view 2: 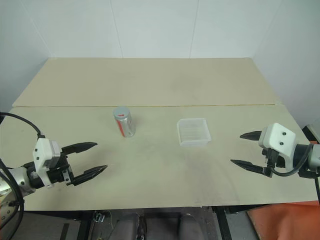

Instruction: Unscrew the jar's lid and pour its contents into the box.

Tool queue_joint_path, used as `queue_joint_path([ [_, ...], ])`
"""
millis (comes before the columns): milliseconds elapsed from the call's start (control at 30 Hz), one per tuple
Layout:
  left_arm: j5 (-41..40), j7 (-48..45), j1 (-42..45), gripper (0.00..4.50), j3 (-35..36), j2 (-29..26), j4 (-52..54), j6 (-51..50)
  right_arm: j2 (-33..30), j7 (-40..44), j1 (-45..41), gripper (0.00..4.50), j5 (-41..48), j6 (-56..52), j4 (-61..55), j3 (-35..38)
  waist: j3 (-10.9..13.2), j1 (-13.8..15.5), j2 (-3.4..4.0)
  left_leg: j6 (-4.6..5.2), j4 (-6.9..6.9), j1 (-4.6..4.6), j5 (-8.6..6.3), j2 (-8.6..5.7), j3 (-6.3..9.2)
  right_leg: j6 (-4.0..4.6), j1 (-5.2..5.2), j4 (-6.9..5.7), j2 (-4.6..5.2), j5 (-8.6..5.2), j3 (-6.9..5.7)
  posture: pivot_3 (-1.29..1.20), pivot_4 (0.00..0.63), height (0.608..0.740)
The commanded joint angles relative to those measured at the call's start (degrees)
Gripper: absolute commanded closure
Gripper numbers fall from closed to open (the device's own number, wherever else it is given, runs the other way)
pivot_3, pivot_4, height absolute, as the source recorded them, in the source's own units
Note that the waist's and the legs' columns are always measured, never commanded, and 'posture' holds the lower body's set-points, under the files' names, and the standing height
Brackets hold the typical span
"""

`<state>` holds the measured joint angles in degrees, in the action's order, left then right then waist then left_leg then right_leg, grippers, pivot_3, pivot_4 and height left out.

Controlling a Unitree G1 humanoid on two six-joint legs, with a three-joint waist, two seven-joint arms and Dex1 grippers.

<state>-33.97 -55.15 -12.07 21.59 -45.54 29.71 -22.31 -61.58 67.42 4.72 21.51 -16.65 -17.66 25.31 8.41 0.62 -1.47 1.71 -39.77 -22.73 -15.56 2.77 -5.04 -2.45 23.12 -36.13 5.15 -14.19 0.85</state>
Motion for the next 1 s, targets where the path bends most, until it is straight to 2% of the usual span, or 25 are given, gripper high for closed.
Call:
queue_joint_path([
  [33, -1.08, -0.51, 0.52, 0.01, 2.30, -1.66, 1.40, -0.25, 0.64, -0.83, 0.28, 0.00, 0.44, 0.48, -1.99, 1.42, 0.00, 0.01, 0.00, 0.00, 0.00, 0.00, 0.00, 0.00, 0.00, 0.00, 0.00, 0.00, 0.00, 0.00, 0.00, 0.00, 0.150, 0.740],
  [267, -0.39, -0.70, 2.67, 0.01, 1.72, -2.38, -0.01, 0.21, 2.95, -2.96, 1.97, 0.00, 0.52, -0.49, -4.90, 1.42, 0.00, 0.03, 0.00, 0.00, 0.00, -0.01, 0.00, -0.01, 0.00, 0.00, 0.00, 0.00, 0.00, 0.00, 0.00, 0.00, 0.150, 0.740],
  [400, 0.70, 1.34, 5.07, 0.01, 0.73, -0.49, -1.77, 1.34, 3.65, -3.73, 3.23, 0.00, 0.53, -0.73, -6.17, 1.64, 0.00, 0.03, 0.00, 0.00, 0.00, -0.01, 0.00, -0.01, 0.00, -0.01, 0.00, 0.01, 0.00, 0.00, 0.00, 0.00, 0.150, 0.740],
  [567, 5.00, 6.17, 9.05, 0.01, -2.17, 5.48, -5.69, 6.58, 5.42, -6.06, 3.87, 0.00, 0.91, -1.90, -9.18, -0.02, -0.01, 0.06, -0.02, 0.00, -0.01, -0.01, 0.00, -0.02, 0.02, -0.01, -0.02, 0.01, -0.01, 0.01, -0.01, 0.00, 0.150, 0.740],
  [667, 9.04, 7.72, 9.06, 0.01, -5.21, 10.68, -9.53, 13.31, 7.48, -9.25, 3.03, 0.00, 0.63, -3.90, -11.64, -2.66, -0.02, 0.01, -0.03, 0.00, 0.00, -0.02, 0.00, -0.04, 0.03, -0.02, -0.03, 0.03, 0.00, 0.01, 0.00, 0.00, 0.150, 0.740],
  [800, 16.62, 15.07, 10.75, 0.01, -7.62, 18.00, -15.91, 22.68, 10.73, -13.61, 1.47, 0.00, 0.30, -5.57, -15.74, -7.01, -0.03, -0.01, -0.04, -0.01, -0.01, 0.00, 0.00, -0.04, 0.05, -0.02, -0.03, -0.02, -0.01, 0.02, 0.00, 0.00, 0.150, 0.740],
  [1000, 23.67, 21.88, 14.51, 0.01, -11.22, 23.85, -23.06, 30.90, 11.81, -16.72, -0.80, 0.00, -0.23, -7.50, -18.76, -11.95, -0.05, 0.25, -0.07, 0.00, -0.05, -0.06, 0.00, -0.08, 0.10, -0.07, -0.04, 0.01, 0.04, 0.05, -0.02, 0.00, 0.150, 0.740],
])
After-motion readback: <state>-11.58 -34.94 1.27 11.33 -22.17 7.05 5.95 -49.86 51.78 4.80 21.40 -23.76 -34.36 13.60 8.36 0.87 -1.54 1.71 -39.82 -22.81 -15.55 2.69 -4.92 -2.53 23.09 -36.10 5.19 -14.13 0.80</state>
